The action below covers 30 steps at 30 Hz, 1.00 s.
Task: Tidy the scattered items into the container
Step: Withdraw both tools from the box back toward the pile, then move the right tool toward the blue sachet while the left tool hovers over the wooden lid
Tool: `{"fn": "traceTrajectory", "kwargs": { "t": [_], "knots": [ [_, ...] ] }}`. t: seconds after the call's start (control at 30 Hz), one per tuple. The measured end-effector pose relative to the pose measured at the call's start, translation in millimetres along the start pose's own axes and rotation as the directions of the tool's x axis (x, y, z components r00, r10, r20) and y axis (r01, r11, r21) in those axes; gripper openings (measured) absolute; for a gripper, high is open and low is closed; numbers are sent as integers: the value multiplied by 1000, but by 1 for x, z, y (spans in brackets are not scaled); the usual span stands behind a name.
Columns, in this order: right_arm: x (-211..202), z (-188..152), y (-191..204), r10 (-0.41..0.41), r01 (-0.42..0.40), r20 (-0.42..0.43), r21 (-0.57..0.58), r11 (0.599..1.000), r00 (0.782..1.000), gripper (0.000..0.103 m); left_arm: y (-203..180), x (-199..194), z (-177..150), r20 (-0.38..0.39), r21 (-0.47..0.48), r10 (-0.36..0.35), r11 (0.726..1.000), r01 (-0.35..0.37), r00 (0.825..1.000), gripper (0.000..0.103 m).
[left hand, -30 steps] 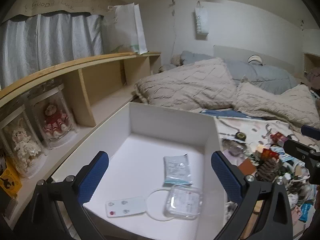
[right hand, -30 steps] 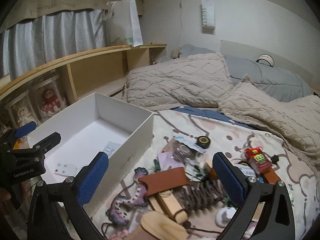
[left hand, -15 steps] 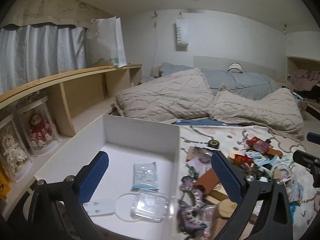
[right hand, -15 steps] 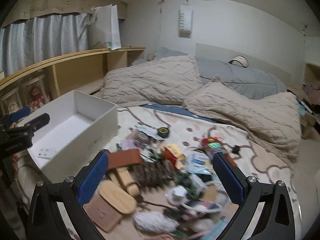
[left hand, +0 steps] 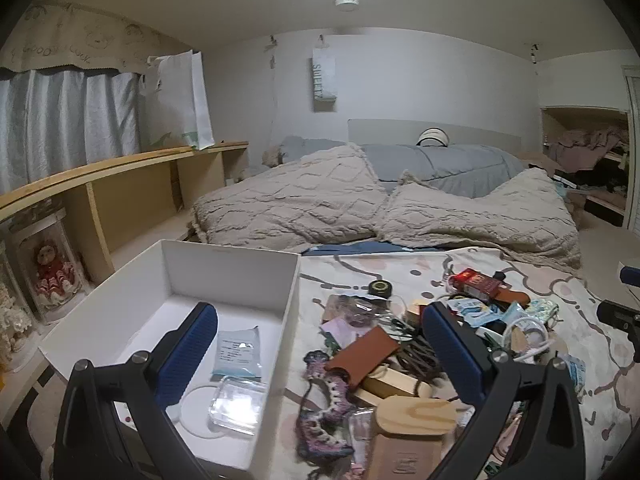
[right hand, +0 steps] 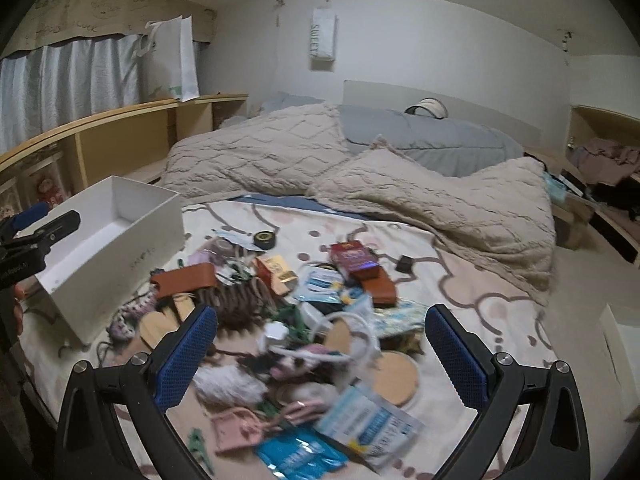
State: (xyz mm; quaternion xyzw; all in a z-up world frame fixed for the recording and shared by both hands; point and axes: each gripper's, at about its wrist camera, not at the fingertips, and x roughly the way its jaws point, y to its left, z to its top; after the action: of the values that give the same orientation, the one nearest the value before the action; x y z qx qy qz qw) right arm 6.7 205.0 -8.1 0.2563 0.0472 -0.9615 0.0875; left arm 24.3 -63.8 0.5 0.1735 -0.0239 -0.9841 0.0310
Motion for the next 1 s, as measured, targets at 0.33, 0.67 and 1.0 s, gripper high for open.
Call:
{"fn": "traceTrajectory", "kwargs": {
  "t": [0.33,0.67,1.0],
  "knots": [
    [-11,-38,-44,-80,78,32,50,996,996,103,-8,-10,-38,-44,-19,-24,1000,23,999,103],
    [-8,-66,-47,-69,72,-45,70,995,997,103,-34,-2,-65,-130,19,-79,996,82,988,103],
    [3,-97,-19,-4,6,-143,10,1000,990,103,-55,9,-98,-256,62,-101,991,120,961,103]
  ]
}}
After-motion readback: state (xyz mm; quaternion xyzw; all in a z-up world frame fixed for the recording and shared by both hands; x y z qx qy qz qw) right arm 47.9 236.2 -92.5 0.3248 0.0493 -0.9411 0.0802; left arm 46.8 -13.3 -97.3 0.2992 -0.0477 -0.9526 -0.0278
